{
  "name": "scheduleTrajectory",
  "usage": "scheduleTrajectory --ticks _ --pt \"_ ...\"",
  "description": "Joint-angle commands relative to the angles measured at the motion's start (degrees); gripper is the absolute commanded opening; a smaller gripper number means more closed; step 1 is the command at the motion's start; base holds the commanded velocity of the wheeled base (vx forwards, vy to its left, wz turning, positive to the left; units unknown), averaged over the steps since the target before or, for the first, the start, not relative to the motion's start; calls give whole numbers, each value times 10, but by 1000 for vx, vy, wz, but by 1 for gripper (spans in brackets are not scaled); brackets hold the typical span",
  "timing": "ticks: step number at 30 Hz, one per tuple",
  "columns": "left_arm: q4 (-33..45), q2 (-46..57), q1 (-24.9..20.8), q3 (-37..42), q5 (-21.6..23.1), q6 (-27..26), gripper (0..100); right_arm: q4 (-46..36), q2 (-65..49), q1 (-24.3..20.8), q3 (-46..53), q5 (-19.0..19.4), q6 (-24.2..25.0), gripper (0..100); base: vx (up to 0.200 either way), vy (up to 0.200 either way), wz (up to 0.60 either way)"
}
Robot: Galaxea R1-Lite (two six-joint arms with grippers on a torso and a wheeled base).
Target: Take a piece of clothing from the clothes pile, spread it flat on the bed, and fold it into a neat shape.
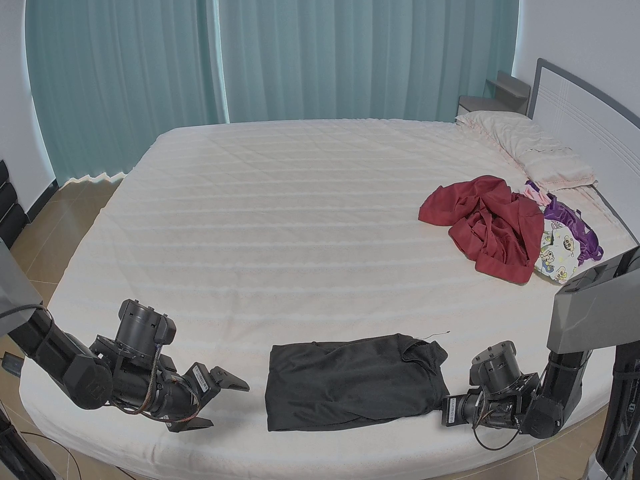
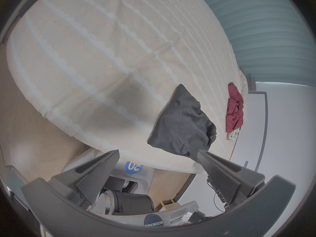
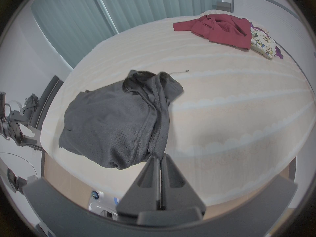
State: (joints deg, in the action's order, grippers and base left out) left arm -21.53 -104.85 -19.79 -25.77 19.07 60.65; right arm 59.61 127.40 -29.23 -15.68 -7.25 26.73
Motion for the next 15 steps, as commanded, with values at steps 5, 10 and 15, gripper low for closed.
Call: scheduleTrajectory --ticks 5,10,15 --pt "0 -2 -2 1 0 0 100 2 10 8 14 2 -10 100 0 0 0" --pt "0 -4 -3 1 -2 0 100 8 -19 17 18 1 -27 100 0 0 0" --pt "0 -4 -5 1 -2 0 100 9 -51 32 6 6 -30 100 0 0 0"
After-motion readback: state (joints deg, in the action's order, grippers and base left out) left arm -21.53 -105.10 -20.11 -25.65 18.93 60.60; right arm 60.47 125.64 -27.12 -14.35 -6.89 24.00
